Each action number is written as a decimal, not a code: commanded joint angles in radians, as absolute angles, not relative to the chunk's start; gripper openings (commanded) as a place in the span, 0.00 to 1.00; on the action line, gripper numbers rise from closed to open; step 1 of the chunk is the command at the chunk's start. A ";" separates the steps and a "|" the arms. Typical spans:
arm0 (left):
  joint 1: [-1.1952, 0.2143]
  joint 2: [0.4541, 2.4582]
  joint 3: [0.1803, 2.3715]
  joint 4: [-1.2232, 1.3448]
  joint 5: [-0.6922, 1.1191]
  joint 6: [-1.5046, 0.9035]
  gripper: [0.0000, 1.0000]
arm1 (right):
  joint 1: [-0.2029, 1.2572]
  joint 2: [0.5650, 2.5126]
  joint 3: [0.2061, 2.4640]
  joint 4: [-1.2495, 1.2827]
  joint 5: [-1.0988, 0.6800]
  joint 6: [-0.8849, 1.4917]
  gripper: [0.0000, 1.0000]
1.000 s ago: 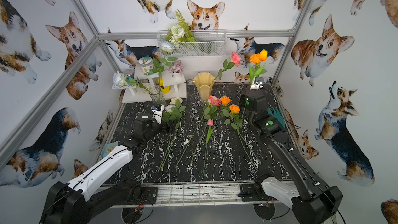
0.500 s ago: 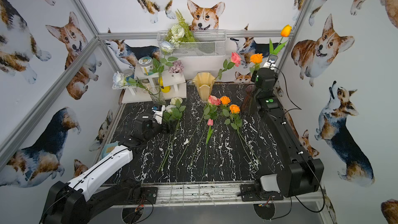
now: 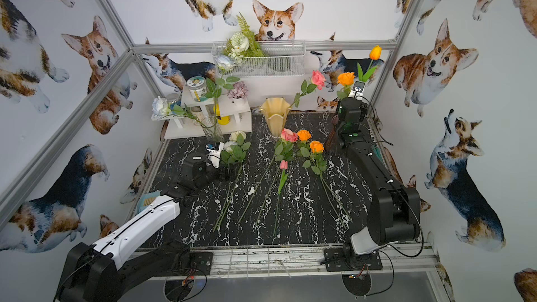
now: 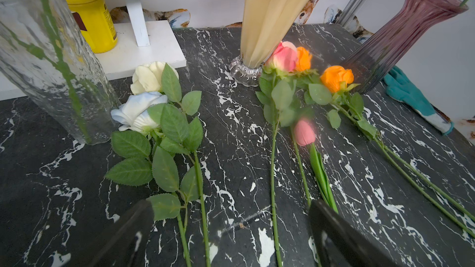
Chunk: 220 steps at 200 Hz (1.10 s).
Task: Arrange the flowers in different vases according to their variety
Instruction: Insert the flower into the vase.
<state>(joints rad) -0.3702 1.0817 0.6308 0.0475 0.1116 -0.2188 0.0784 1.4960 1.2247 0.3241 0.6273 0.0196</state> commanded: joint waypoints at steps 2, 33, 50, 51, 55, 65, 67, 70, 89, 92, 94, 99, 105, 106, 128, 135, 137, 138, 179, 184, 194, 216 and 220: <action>-0.373 1.086 0.628 0.061 0.122 -0.223 1.00 | 0.079 1.494 1.194 0.412 0.634 0.012 0.00; -0.372 1.095 0.632 0.064 0.127 -0.223 1.00 | 0.079 1.482 1.178 0.378 0.623 0.018 0.24; -0.374 1.098 0.632 0.063 0.133 -0.222 1.00 | 0.079 1.472 1.177 0.356 0.624 0.018 0.48; -0.375 1.097 0.633 0.063 0.133 -0.222 1.00 | 0.080 1.471 1.177 0.355 0.623 0.018 0.49; -0.375 1.097 0.632 0.063 0.133 -0.223 1.00 | 0.080 1.469 1.177 0.352 0.620 0.018 0.51; -0.378 1.098 0.633 0.061 0.131 -0.222 1.00 | 0.080 1.461 1.178 0.337 0.619 0.021 0.55; -0.380 1.099 0.633 0.061 0.132 -0.222 1.00 | 0.080 1.459 1.177 0.337 0.618 0.020 0.56; -0.382 1.098 0.633 0.058 0.130 -0.221 1.00 | 0.081 1.459 1.177 0.333 0.616 0.021 0.57; -0.398 1.106 0.639 0.047 0.119 -0.210 1.00 | 0.081 1.446 1.173 0.314 0.605 0.024 0.62; -0.401 1.107 0.639 0.046 0.118 -0.208 1.00 | 0.081 1.443 1.172 0.312 0.605 0.024 0.62; -0.403 1.107 0.640 0.045 0.116 -0.207 1.00 | 0.082 1.441 1.172 0.310 0.604 0.024 0.62; -0.409 1.111 0.641 0.041 0.113 -0.203 1.00 | 0.081 1.440 1.171 0.304 0.603 0.026 0.64; -0.416 1.118 0.645 0.037 0.110 -0.199 1.00 | 0.081 1.435 1.169 0.298 0.600 0.030 0.68; -0.417 1.119 0.645 0.036 0.110 -0.199 1.00 | 0.081 1.435 1.169 0.297 0.598 0.031 0.68; -0.441 1.146 0.665 0.018 0.098 -0.186 1.00 | 0.081 1.427 1.168 0.264 0.582 0.046 0.71; -0.447 1.155 0.669 0.015 0.096 -0.183 1.00 | 0.081 1.424 1.171 0.249 0.575 0.051 0.72; -0.449 1.157 0.671 0.014 0.095 -0.183 1.00 | 0.081 1.423 1.172 0.246 0.573 0.053 0.72; -0.450 1.158 0.672 0.014 0.094 -0.183 1.00 | 0.082 1.422 1.172 0.244 0.573 0.054 0.72; -0.487 1.223 0.717 -0.030 0.062 -0.153 1.00 | 0.081 1.382 1.188 0.126 0.512 0.118 0.75; -0.492 1.231 0.745 -0.035 0.059 -0.150 1.00 | 0.081 1.378 1.192 0.103 0.498 0.129 0.75; -0.504 1.250 0.767 -0.043 0.050 -0.144 1.00 | 0.081 1.366 1.200 0.059 0.468 0.148 0.76; -0.530 1.306 0.802 -0.065 0.034 -0.131 1.00 | 0.081 1.348 1.221 -0.058 0.394 0.200 0.80; -0.535 1.318 0.812 -0.072 0.030 -0.127 1.00 | 0.081 1.343 1.222 -0.079 0.376 0.207 0.81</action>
